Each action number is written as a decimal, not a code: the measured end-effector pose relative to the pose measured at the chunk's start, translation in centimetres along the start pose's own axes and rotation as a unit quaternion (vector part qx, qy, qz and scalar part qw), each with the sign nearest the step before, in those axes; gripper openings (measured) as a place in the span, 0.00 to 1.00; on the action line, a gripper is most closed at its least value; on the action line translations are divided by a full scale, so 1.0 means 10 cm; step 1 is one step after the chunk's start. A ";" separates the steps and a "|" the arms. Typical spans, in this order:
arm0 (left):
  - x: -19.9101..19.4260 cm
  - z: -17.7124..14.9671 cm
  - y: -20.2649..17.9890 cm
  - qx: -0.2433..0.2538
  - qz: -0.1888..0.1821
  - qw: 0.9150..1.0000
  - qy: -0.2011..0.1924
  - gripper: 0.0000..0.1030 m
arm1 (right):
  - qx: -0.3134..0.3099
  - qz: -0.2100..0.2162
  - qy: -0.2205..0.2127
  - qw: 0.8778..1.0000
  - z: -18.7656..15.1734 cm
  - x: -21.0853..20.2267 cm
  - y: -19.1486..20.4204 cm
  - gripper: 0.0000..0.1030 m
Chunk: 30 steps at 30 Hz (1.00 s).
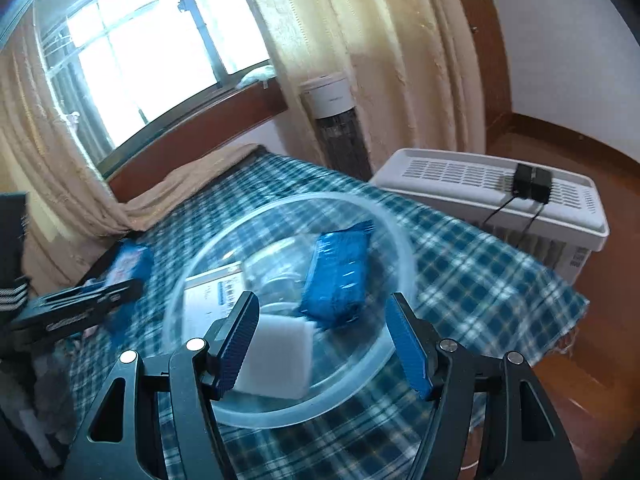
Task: Organize objects
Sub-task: 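Lower the blue cracker packet into the basin and open the left gripper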
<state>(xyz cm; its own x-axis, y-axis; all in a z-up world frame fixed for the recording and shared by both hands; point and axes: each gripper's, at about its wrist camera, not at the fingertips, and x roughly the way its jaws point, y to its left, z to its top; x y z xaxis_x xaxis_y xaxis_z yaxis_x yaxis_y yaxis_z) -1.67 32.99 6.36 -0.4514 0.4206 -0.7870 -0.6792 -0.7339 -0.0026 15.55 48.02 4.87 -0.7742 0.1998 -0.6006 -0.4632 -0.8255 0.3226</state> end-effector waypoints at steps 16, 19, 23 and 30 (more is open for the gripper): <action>0.26 0.30 -0.44 0.036 -0.037 0.999 0.006 0.42 | -0.056 -0.039 0.009 0.998 -0.07 0.14 0.13 0.65; 0.30 0.34 -0.46 0.030 -0.051 0.998 0.008 0.47 | -0.050 -0.033 0.003 0.998 -0.08 0.11 0.14 0.65; 0.26 0.34 -0.39 0.012 -0.051 0.999 -0.006 0.78 | -0.049 -0.030 0.004 0.998 -0.09 0.11 0.18 0.65; 0.15 0.29 -0.13 -0.015 -0.028 0.999 -0.020 0.81 | -0.044 -0.026 0.005 0.999 -0.10 0.10 0.24 0.65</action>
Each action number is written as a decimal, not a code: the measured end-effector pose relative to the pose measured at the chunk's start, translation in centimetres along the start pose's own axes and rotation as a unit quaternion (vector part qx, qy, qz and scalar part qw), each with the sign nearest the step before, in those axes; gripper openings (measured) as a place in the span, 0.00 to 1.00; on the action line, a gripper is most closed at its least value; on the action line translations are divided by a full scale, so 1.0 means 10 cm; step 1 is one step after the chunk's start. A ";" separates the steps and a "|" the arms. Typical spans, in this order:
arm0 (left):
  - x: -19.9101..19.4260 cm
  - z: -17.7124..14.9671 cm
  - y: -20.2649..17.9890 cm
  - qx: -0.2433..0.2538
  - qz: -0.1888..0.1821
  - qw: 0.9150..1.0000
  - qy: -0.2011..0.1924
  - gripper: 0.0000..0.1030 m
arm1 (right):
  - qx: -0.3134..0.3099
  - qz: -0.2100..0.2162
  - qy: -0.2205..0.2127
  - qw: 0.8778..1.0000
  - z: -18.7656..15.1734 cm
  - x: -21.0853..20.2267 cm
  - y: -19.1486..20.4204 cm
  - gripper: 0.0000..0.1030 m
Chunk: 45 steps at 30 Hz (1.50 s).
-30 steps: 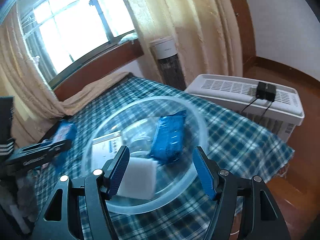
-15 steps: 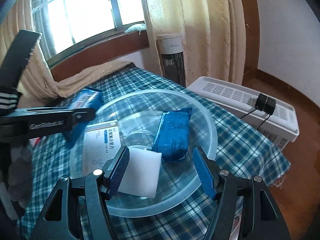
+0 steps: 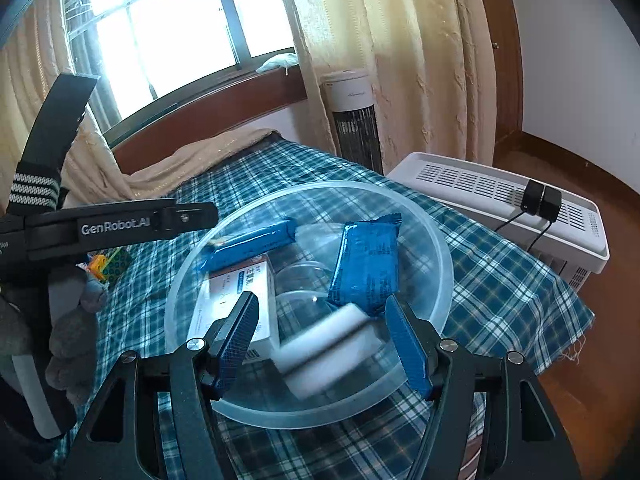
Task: Organize objects
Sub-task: 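Lower the blue cracker packet into the basin and open the left gripper, then move the left gripper to the blue cloth and grasp it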
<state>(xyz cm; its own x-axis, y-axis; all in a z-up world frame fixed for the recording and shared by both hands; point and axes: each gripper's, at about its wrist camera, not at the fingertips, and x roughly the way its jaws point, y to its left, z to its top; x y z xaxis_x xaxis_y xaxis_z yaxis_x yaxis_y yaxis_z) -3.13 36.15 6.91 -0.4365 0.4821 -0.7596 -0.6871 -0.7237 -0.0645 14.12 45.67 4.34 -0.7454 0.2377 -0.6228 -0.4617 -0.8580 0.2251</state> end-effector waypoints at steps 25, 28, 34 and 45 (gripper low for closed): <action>-0.44 -0.36 0.62 -0.027 0.076 0.996 -0.038 0.96 | -0.001 -0.013 -0.034 0.999 0.09 -0.21 0.35 0.66; -0.51 -0.41 0.70 -0.032 0.081 0.995 -0.043 0.97 | -0.004 -0.013 -0.042 0.999 0.12 -0.25 0.42 0.66; -0.62 -0.49 0.89 -0.044 0.088 0.994 -0.048 0.98 | -0.022 0.002 -0.047 0.999 0.14 -0.27 0.68 0.66; -0.85 -0.67 1.37 -0.079 0.112 0.989 -0.057 0.99 | -0.051 0.056 -0.026 0.997 0.07 -0.15 1.24 0.66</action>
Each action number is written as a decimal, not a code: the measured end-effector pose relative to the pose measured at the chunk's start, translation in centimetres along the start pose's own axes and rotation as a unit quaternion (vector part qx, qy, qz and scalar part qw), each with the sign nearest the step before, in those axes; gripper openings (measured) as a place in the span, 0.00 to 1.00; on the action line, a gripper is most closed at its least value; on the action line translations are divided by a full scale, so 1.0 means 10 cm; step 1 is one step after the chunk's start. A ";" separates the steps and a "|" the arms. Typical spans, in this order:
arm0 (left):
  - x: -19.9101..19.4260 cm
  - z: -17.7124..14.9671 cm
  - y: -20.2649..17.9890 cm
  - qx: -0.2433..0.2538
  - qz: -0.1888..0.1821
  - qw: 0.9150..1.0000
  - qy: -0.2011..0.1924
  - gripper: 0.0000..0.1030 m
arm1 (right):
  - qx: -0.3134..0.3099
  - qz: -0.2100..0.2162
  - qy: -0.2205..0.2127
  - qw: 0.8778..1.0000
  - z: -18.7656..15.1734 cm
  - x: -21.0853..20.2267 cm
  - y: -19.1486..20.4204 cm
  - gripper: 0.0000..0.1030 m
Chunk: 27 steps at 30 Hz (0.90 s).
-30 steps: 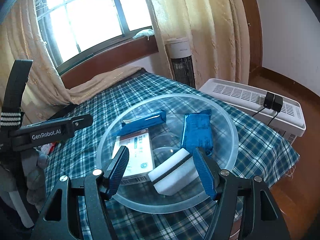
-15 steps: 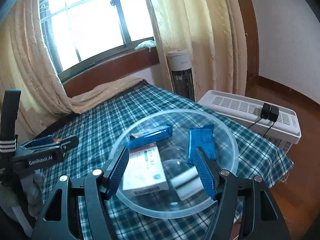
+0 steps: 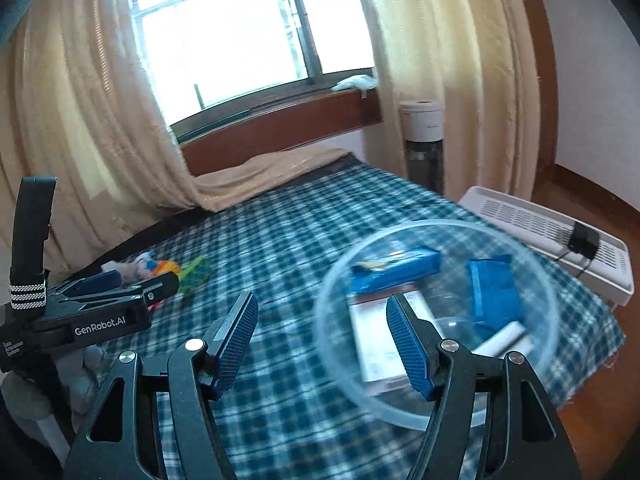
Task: Organize objects
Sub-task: 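Move the left gripper to the blue cloth and grasp it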
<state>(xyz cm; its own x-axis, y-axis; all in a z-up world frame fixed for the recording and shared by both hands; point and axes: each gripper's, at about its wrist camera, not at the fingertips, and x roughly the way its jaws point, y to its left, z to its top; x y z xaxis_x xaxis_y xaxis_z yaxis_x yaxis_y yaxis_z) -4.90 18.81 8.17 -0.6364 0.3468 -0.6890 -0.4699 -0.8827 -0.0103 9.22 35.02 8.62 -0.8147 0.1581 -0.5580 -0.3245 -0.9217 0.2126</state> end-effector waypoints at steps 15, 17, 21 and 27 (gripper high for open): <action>0.01 -0.05 0.88 -0.079 0.058 0.995 0.009 0.99 | -0.020 0.051 0.047 0.997 -0.11 0.25 0.50 0.66; 0.04 -0.06 1.02 -0.093 0.066 0.993 0.015 0.99 | -0.020 0.054 0.052 0.997 -0.11 0.28 0.52 0.66; 0.12 -0.08 1.29 -0.117 0.092 0.989 0.022 0.99 | -0.020 0.061 0.063 0.996 -0.14 0.35 0.59 0.66; 0.26 -0.12 1.68 -0.163 0.124 0.978 0.040 0.99 | -0.029 0.067 0.070 0.995 -0.16 0.41 0.68 0.66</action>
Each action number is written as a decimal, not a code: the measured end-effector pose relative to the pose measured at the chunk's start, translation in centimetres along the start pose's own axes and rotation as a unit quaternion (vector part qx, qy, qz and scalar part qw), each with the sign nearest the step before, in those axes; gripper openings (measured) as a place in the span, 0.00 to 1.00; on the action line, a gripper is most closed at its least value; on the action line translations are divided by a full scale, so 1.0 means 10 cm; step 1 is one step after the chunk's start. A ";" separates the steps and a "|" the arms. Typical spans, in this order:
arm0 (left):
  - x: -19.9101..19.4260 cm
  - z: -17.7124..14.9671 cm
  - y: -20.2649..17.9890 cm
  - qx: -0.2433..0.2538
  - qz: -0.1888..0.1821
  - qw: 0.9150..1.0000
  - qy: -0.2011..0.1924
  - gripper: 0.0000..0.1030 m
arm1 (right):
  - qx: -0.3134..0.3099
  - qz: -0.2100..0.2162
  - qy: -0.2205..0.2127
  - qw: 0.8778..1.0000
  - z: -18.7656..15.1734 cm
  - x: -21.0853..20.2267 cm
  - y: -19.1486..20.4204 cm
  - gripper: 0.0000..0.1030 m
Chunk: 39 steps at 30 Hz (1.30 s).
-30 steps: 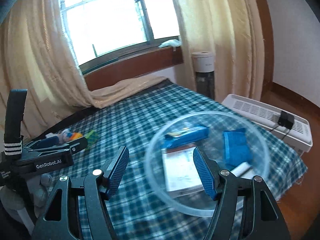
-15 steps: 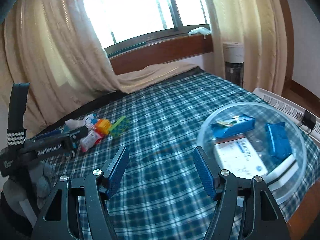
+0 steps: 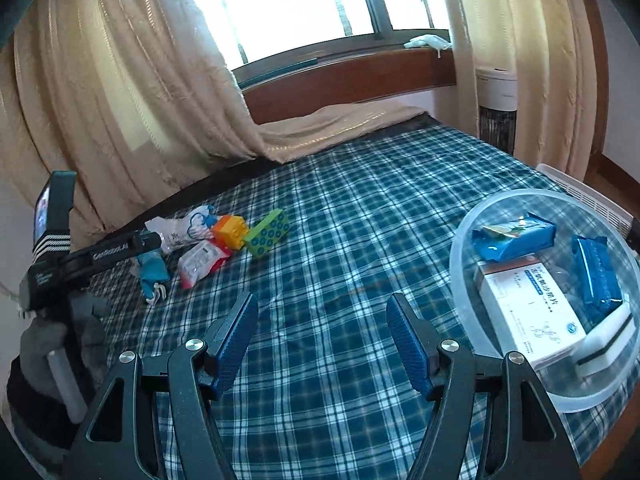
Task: Organize objects
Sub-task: 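Move the left gripper to the blue cloth and grasp it, then grasp the red-white packet with the right gripper while the left lifts the blue cloth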
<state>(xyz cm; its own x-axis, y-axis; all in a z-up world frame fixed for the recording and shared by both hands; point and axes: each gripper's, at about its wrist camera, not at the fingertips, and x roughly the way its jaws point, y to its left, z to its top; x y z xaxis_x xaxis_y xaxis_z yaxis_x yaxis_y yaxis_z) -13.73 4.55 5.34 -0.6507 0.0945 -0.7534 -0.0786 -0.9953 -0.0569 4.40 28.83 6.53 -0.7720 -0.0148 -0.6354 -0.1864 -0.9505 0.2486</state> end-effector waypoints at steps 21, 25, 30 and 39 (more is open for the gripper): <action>0.54 0.05 0.25 -0.029 0.015 0.998 0.056 0.84 | -0.051 0.025 0.032 0.998 0.13 0.44 0.41 0.66; 0.56 0.04 0.24 -0.023 0.006 0.998 0.060 0.74 | -0.058 0.045 0.047 0.996 0.17 0.61 0.53 0.66; 0.55 0.05 0.21 -0.015 -0.015 0.997 0.068 0.59 | -0.070 0.069 0.063 0.993 0.20 0.80 0.68 0.66; 0.39 0.10 0.20 -0.010 -0.040 0.997 0.064 0.44 | -0.058 0.122 0.115 0.984 0.29 1.22 0.94 0.66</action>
<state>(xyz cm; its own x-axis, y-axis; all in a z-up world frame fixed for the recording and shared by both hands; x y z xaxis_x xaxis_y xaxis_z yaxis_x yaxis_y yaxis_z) -17.21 2.96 2.92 -0.5408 0.1704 -0.8237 -0.1094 -0.9852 -0.1319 -8.53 20.59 3.27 -0.6253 -0.3039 -0.7188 0.0691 -0.9390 0.3369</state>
